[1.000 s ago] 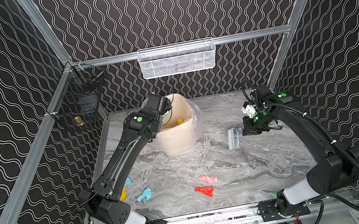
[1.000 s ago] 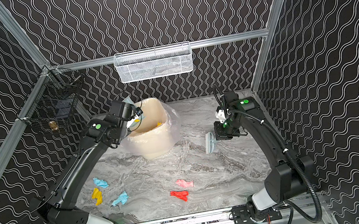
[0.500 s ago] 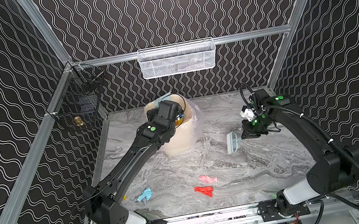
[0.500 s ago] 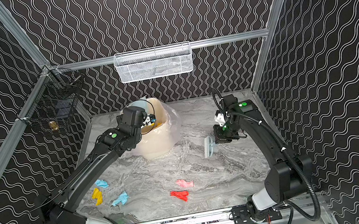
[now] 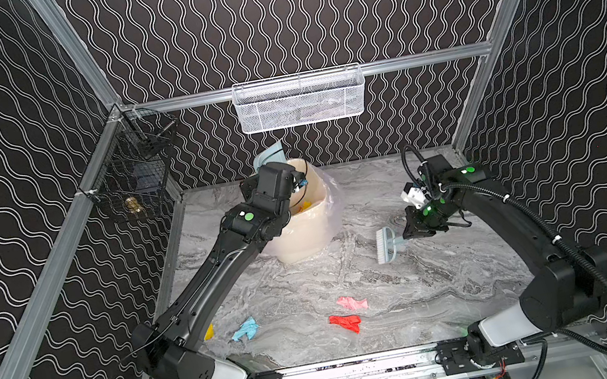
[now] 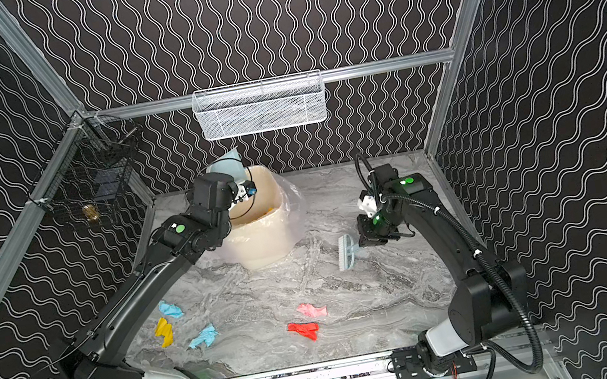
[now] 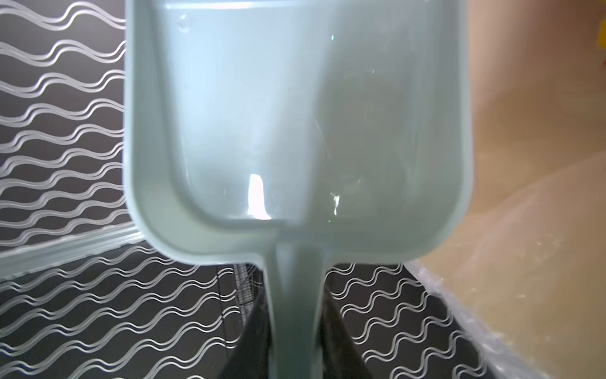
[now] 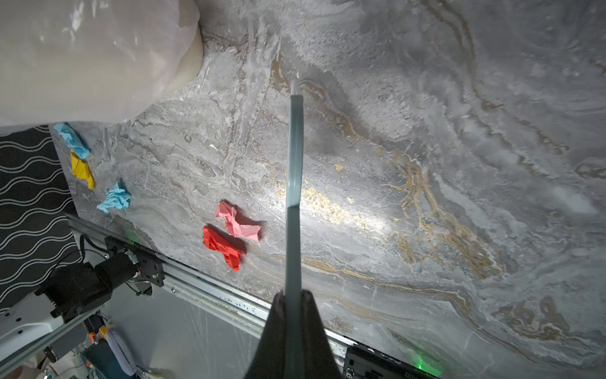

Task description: Sweep away the paper scraps from the table

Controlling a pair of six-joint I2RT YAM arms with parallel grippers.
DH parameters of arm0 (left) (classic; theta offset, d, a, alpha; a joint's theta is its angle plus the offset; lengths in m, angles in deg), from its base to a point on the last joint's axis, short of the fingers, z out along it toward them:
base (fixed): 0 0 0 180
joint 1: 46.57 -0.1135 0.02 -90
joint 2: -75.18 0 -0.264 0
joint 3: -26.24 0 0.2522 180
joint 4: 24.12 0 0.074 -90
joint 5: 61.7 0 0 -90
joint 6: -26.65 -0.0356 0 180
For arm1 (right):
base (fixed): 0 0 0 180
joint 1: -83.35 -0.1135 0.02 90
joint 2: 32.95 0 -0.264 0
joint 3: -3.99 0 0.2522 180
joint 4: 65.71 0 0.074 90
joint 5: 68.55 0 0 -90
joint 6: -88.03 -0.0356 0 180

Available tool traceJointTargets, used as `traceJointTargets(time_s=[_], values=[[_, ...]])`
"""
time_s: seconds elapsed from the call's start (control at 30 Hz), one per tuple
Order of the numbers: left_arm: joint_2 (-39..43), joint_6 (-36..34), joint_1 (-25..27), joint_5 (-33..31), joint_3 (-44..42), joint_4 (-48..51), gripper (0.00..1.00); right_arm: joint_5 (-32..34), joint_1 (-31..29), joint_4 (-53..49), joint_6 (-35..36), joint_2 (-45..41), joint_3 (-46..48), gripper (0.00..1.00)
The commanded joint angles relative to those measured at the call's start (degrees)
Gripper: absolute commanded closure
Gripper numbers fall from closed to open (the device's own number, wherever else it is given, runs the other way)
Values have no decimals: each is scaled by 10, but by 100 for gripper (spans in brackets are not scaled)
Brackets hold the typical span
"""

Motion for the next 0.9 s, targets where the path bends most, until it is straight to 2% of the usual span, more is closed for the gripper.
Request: traceJointTargets(time_s=[0.0, 0.13, 0.33, 0.63, 0.87], values=[[4, 125, 4, 44, 29, 68, 97, -34, -29, 19, -15, -16, 20, 100], [12, 227, 15, 103, 61, 126, 97, -54, -104, 51, -42, -34, 48, 100], [38, 329, 25, 184, 69, 175, 97, -80, -203, 113, -100, -55, 83, 100], [81, 421, 33, 281, 53, 237, 97, -74, -322, 181, -139, -27, 96, 100], [110, 453, 45, 316, 34, 274, 96, -55, -366, 198, -163, 24, 97, 100]])
